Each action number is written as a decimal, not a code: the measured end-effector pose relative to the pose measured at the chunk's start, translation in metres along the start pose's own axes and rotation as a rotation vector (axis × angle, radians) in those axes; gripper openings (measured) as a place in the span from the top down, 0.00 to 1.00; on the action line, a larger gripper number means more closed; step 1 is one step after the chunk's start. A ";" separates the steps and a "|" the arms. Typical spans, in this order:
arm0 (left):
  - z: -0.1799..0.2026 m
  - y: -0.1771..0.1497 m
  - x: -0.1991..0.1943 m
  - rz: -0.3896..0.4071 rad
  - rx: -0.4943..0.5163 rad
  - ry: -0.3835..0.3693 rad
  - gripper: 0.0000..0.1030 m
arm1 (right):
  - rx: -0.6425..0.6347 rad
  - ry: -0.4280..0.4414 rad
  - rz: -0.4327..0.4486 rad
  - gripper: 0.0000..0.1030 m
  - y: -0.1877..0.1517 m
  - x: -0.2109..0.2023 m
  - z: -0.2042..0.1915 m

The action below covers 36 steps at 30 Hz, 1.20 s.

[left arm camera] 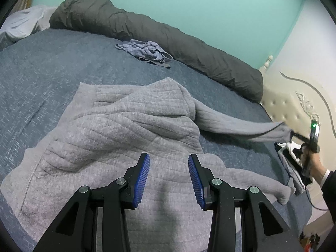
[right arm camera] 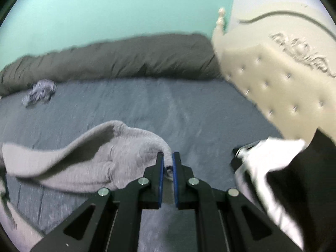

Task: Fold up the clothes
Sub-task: 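Grasp the sleeve with the right tool and lay it across the body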

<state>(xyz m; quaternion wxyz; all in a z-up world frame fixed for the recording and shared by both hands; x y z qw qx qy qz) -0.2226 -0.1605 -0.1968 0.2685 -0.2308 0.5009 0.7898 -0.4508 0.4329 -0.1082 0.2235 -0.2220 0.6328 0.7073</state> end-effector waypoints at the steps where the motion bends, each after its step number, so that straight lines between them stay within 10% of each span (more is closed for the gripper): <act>1: -0.001 0.000 0.001 -0.002 0.000 0.001 0.59 | 0.005 -0.002 0.016 0.93 0.005 -0.002 0.003; 17: -0.009 -0.001 0.008 -0.026 -0.015 -0.001 0.59 | 0.041 0.043 -0.297 0.91 -0.097 0.063 0.017; 23: -0.005 -0.001 0.009 -0.028 -0.008 -0.002 0.59 | 0.141 0.033 -0.191 0.76 -0.083 0.033 0.023; 31: 0.000 -0.004 0.010 -0.032 -0.001 -0.008 0.59 | 0.197 0.308 -0.280 0.48 -0.069 0.051 -0.048; 36: 0.001 -0.007 0.012 -0.037 0.011 -0.005 0.59 | 0.233 0.455 -0.366 0.48 -0.074 0.072 -0.102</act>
Point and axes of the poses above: each gripper's, at about its wrist camera, not at the fingertips, and x roughly the way its jaws point, z to its right, y to its top, the point moved 3 cm from there along x, roughly the way its jaws point, and after that the axes turned 4 degrees about y, right-handed, at the moved point
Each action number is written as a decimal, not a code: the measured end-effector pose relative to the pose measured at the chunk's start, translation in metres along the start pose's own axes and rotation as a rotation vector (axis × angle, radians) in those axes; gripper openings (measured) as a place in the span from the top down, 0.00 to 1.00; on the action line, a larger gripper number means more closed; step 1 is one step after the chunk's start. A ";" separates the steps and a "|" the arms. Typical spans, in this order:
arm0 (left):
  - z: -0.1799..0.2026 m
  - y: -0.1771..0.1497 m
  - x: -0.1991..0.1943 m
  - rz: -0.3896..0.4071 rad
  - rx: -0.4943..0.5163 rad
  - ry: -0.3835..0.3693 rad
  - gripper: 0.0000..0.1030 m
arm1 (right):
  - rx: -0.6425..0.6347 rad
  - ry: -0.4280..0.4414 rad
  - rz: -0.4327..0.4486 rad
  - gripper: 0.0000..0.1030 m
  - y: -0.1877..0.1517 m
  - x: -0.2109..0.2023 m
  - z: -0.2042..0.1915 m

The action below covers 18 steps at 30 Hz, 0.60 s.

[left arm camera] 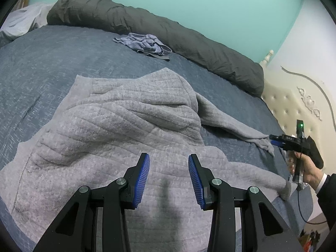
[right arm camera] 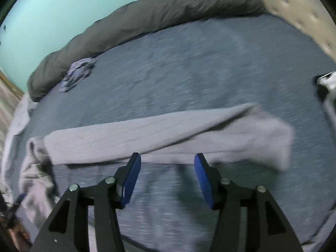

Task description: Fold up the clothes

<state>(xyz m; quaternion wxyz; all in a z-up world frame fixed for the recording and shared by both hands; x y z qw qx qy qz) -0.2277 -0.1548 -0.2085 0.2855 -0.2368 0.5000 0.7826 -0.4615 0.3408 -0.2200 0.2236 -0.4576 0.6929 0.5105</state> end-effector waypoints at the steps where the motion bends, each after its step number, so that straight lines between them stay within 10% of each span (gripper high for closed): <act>1: -0.001 0.000 0.000 0.000 -0.008 -0.007 0.59 | 0.024 0.025 -0.008 0.48 -0.001 0.006 -0.006; 18: -0.003 0.000 -0.002 -0.002 -0.014 -0.022 0.59 | 0.199 0.056 -0.033 0.49 0.001 0.054 -0.039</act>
Point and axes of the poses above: each gripper's, at about its wrist camera, not at the fingertips, and x roughly the way its jaws point, z to its right, y to its top, the point moved 3 cm from there along x, roughly the way its jaws point, and after that the axes turned 4 degrees about y, right-handed, at the moved point
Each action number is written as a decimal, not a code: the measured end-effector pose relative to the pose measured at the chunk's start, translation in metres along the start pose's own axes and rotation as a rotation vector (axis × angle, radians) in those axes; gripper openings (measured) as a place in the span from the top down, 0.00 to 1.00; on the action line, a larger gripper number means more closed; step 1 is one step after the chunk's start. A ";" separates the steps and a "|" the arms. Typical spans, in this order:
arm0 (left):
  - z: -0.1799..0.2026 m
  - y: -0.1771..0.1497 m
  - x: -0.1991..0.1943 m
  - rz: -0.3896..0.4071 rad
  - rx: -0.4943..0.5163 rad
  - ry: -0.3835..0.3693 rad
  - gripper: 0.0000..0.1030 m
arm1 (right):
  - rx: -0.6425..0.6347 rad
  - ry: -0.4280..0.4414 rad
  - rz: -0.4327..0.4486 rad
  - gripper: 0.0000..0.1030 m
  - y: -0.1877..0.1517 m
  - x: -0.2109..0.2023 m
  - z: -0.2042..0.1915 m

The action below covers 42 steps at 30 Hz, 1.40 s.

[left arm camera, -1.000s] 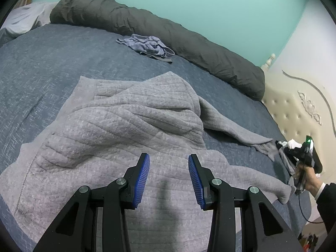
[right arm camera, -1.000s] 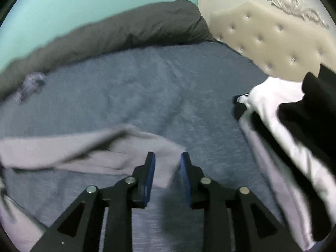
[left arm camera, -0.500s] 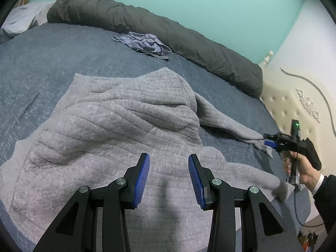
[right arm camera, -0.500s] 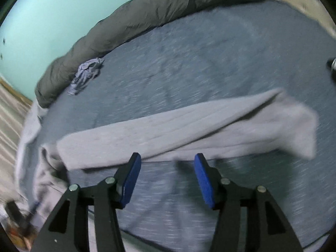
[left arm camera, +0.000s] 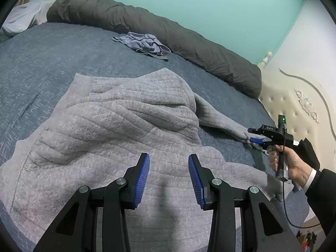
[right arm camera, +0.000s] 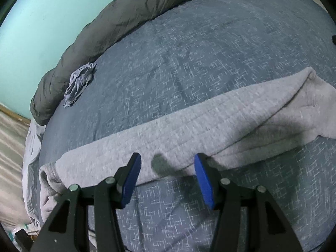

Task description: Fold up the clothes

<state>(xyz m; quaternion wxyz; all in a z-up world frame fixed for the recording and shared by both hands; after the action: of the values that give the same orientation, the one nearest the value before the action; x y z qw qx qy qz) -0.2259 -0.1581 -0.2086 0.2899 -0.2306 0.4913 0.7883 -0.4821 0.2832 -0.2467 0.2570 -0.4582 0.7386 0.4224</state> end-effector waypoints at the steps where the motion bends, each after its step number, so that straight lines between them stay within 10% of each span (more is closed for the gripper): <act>1: -0.001 0.000 0.000 0.000 -0.002 0.000 0.59 | 0.006 -0.006 -0.005 0.50 -0.001 0.002 0.000; 11: -0.003 -0.003 0.006 -0.022 0.013 0.030 0.59 | 0.042 -0.014 0.013 0.57 -0.004 0.009 0.000; 18: -0.007 -0.003 0.006 -0.014 0.014 0.059 0.46 | -0.023 -0.032 0.056 0.92 0.006 0.003 -0.008; 28: -0.008 -0.004 0.009 -0.019 0.017 0.099 0.11 | -0.127 0.016 0.103 0.95 -0.001 -0.031 -0.028; 42: -0.020 0.003 0.002 -0.011 0.009 0.152 0.00 | -0.154 0.063 -0.057 0.96 -0.095 -0.055 -0.010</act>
<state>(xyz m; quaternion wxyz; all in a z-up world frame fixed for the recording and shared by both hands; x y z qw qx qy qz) -0.2282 -0.1768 -0.2159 0.2570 -0.2913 0.5143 0.7646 -0.3720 0.2783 -0.2362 0.2098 -0.5106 0.6982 0.4558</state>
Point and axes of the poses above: each gripper's, at about its wrist camera, not at the fingertips, and x roughly the way its jaws point, z to its right, y to its top, the point moved 3 cm from there along x, roughly the way its jaws point, and after that the axes turned 4 degrees about y, right-handed, at the moved point
